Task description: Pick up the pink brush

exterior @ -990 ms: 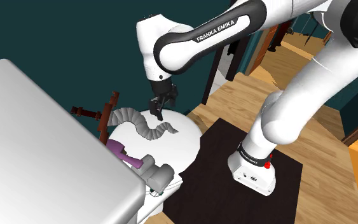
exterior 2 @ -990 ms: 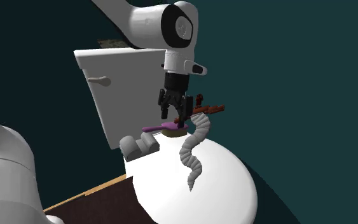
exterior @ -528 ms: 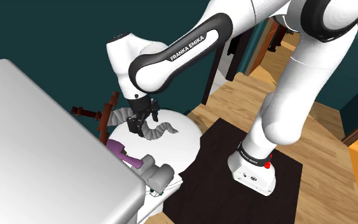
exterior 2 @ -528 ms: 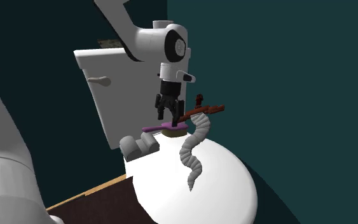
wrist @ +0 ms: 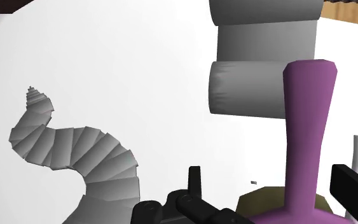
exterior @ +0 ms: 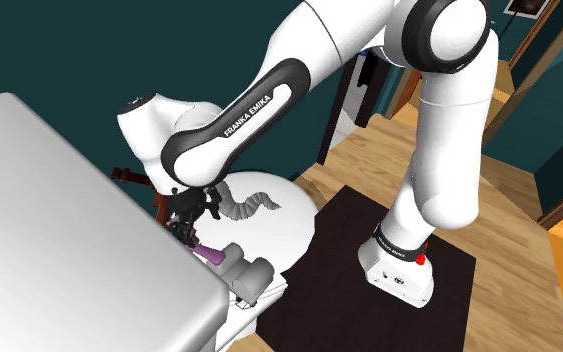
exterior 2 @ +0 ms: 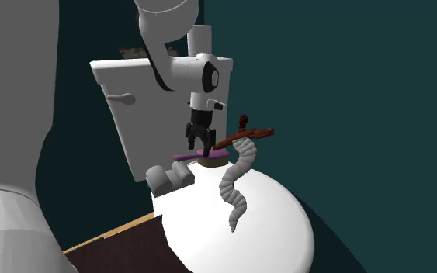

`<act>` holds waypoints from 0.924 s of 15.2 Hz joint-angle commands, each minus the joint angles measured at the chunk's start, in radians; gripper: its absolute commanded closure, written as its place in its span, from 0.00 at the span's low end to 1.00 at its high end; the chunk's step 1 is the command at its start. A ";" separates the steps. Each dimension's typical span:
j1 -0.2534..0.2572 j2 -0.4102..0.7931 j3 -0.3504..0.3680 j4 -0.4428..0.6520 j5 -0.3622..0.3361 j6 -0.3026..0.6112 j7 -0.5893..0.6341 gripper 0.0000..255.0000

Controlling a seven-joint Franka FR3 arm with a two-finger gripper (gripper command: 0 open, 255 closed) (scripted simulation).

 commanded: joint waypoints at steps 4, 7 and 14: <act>0.050 0.132 -0.012 0.111 -0.046 0.006 0.046 0.00; 0.055 0.160 -0.019 0.108 -0.057 0.035 0.052 0.00; 0.062 0.188 -0.026 0.111 -0.068 0.058 0.058 1.00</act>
